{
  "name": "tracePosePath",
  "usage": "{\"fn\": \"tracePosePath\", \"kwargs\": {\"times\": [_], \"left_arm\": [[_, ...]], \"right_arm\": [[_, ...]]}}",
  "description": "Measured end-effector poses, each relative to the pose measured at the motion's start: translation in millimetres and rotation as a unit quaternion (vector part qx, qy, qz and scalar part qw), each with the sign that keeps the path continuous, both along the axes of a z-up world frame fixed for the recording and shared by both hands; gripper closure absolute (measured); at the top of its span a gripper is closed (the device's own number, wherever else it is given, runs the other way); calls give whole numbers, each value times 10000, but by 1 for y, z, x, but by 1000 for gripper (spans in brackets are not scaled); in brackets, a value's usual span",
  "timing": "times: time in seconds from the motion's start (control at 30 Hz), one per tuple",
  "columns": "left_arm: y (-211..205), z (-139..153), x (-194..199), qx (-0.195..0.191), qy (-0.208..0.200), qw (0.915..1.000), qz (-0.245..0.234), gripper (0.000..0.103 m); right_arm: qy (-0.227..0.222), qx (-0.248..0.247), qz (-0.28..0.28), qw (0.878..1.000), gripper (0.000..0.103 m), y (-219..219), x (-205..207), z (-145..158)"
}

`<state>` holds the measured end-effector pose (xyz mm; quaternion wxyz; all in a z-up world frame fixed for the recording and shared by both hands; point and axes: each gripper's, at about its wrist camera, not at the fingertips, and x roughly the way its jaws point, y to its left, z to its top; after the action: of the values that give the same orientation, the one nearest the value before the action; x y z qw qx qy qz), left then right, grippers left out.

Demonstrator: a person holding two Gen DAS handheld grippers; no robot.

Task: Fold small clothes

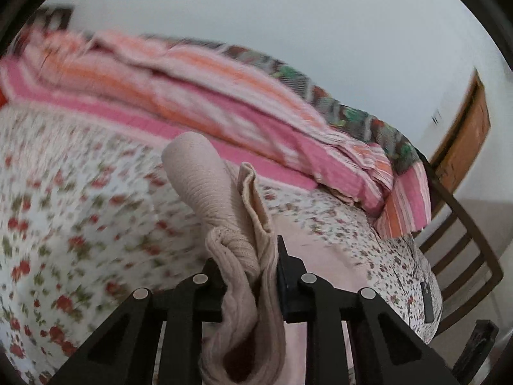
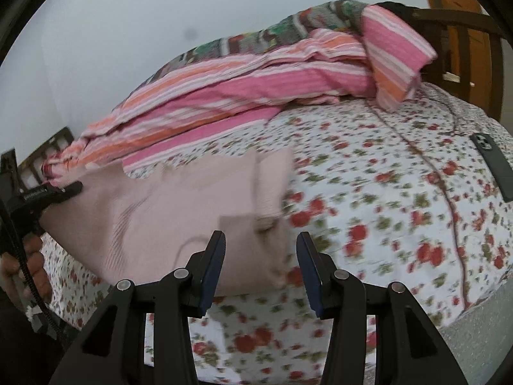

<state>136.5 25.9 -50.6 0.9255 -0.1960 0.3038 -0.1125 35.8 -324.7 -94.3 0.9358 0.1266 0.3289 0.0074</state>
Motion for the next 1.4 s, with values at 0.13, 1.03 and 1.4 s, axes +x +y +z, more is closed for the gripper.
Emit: {"fn": "tracePosePath", "kwargs": {"times": [0.13, 1.03, 1.4], "left_arm": [[-65, 28, -4, 432, -171, 9984, -324, 82], [-51, -13, -1, 34, 335, 9941, -1032, 38], [-14, -34, 7, -320, 497, 9950, -799, 38]], "right_arm": [[-35, -40, -264, 9996, 57, -32, -6, 4], [-243, 749, 740, 9941, 42, 1, 52, 19], [-688, 569, 912, 9918, 92, 6, 53, 15]]}}
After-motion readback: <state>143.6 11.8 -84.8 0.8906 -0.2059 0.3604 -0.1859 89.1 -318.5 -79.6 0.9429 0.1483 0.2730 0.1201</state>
